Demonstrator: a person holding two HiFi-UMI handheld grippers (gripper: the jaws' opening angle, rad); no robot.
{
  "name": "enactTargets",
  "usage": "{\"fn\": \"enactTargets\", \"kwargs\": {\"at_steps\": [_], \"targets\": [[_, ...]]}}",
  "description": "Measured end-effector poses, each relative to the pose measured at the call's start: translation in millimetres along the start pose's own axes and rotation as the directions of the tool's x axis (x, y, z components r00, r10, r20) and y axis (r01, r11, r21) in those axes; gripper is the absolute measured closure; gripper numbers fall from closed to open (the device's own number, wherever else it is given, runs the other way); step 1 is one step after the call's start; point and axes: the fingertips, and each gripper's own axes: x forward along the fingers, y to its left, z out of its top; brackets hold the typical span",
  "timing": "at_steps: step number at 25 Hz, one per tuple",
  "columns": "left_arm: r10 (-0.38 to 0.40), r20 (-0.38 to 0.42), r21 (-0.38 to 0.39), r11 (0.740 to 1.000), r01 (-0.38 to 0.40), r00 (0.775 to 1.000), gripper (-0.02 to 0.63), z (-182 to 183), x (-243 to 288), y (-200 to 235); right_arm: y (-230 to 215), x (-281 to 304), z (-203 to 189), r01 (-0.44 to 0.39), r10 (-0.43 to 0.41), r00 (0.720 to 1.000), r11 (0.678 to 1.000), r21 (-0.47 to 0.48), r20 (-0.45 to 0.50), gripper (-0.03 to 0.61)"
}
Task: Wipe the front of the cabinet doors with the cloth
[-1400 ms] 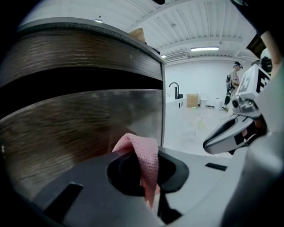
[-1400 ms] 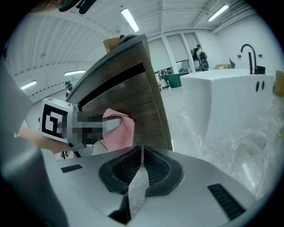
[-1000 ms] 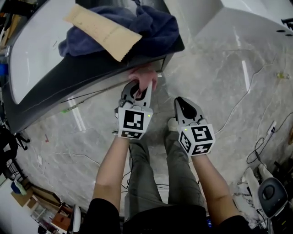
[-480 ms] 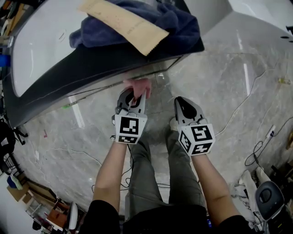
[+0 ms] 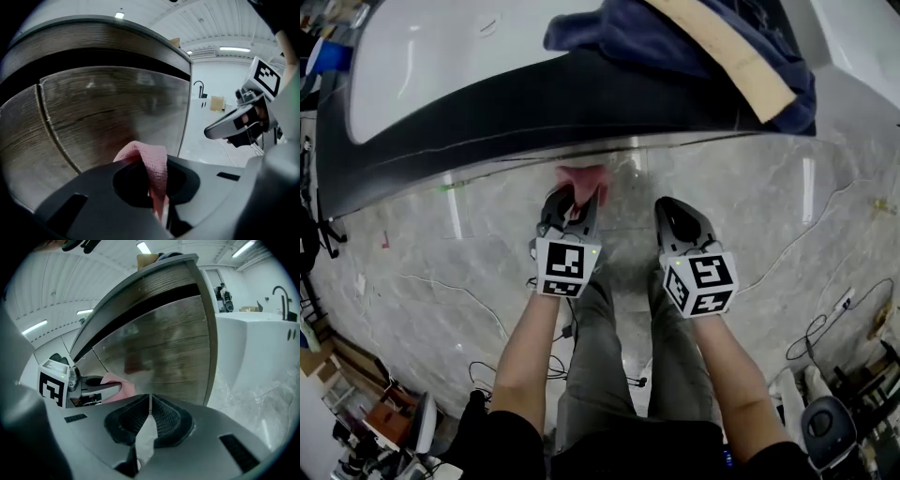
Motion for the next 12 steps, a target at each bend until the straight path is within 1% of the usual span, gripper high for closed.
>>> {"fn": "enactTargets", "kwargs": {"at_steps": [5, 12], "targets": [[0.041, -0.012, -0.039, 0.998, -0.041, 0.999, 0.601, -24, -16, 30, 31, 26, -5, -0.042, 0.040, 0.998, 0.998, -0.039, -0.040, 0.535], [0.052, -0.031, -0.064, 0.997, -0.054, 0.998, 0.601, -56, -24, 56, 67, 61, -14, -0.082, 0.074, 0.994, 0.992, -0.094, -0.080, 0.535]]}}
